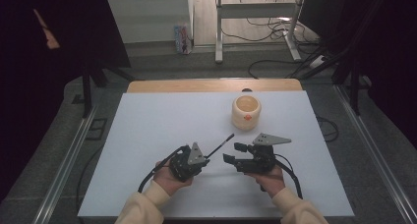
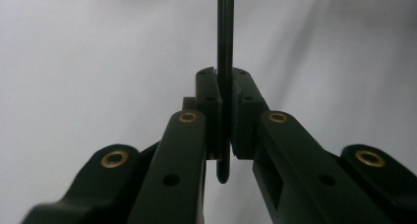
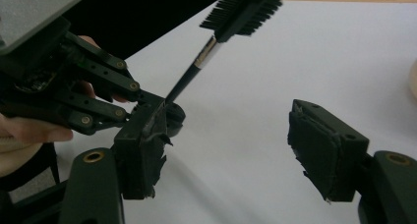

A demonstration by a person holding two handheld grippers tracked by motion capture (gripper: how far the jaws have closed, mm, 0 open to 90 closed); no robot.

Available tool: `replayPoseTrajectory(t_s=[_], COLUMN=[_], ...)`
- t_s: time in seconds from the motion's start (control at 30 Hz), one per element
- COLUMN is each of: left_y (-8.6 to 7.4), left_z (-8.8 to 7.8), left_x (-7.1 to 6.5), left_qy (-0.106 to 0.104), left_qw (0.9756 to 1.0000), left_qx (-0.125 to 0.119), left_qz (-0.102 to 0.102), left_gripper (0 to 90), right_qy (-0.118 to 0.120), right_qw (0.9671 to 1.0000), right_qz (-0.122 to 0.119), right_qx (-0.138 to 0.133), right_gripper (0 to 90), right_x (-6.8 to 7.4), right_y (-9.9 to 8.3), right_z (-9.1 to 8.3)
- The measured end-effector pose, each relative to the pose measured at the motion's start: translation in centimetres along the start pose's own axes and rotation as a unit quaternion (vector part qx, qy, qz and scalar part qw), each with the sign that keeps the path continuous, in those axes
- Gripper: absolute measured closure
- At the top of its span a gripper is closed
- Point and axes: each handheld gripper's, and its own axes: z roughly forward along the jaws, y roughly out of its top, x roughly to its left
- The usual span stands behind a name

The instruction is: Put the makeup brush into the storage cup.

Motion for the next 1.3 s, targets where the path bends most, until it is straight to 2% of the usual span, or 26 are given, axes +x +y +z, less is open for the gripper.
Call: replayPoseTrajectory(t_s=[0.2, 0.33, 0.5, 0.63, 0.8, 0.9, 0.97, 1.03, 1.17, 1.23, 1.3], left_y=[0.2, 0.3, 0.3, 0.4, 0.4, 0.3, 0.2, 0.2, 0.1, 0.1, -0.1], left_z=[0.3, 0.4, 0.5, 0.7, 0.9, 1.0, 1.0, 1.0, 0.8, 0.7, 0.3], left_x=[-0.3, -0.4, -0.7, -0.9, -1.0, -1.1, -1.1, -1.1, -0.8, -0.5, -0.4], left_qy=[-0.002, -0.002, -0.002, -0.002, -0.004, 0.003, 0.005, 0.016, 0.027, 0.021, 0.021], left_qw=[1.0, 1.0, 1.0, 1.0, 0.9999, 0.9999, 0.9999, 0.9998, 0.9996, 0.9994, 0.9992], left_qx=[0.001, 0.001, -0.001, 0.0, 0.001, -0.001, -0.003, -0.007, -0.007, -0.006, -0.011], left_qz=[0.002, 0.004, 0.007, 0.009, 0.011, 0.013, 0.013, 0.012, -0.006, -0.025, -0.032], left_gripper=[84.9, 84.9, 84.9, 84.8, 84.6, 83.7, 78.4, 70.8, 49.0, 37.5, 35.3], right_qy=[0.014, 0.037, 0.054, 0.072, 0.098, 0.111, 0.108, 0.107, 0.097, 0.092, 0.089], right_qw=[0.9998, 0.9989, 0.9972, 0.995, 0.9914, 0.9899, 0.9906, 0.9908, 0.9921, 0.9928, 0.9932], right_qz=[0.01, 0.023, 0.043, 0.059, 0.077, 0.08, 0.074, 0.073, 0.067, 0.065, 0.063], right_qx=[-0.012, -0.02, -0.028, -0.036, -0.038, -0.039, -0.039, -0.04, -0.042, -0.041, -0.04], right_gripper=[37.8, 49.6, 63.0, 76.7, 82.5, 83.9, 84.2, 84.3, 84.3, 84.3, 84.3], right_x=[0.2, 0.1, -0.2, -0.4, -0.6, -0.5, -0.5, -0.6, -0.8, -0.9, -0.9], right_y=[0.1, 0.1, 0.2, 0.3, 0.4, 0.4, 0.5, 0.6, 0.8, 0.9, 0.9], right_z=[0.7, 1.1, 1.7, 1.9, 2.1, 2.1, 2.0, 1.8, 1.4, 1.3, 1.2])
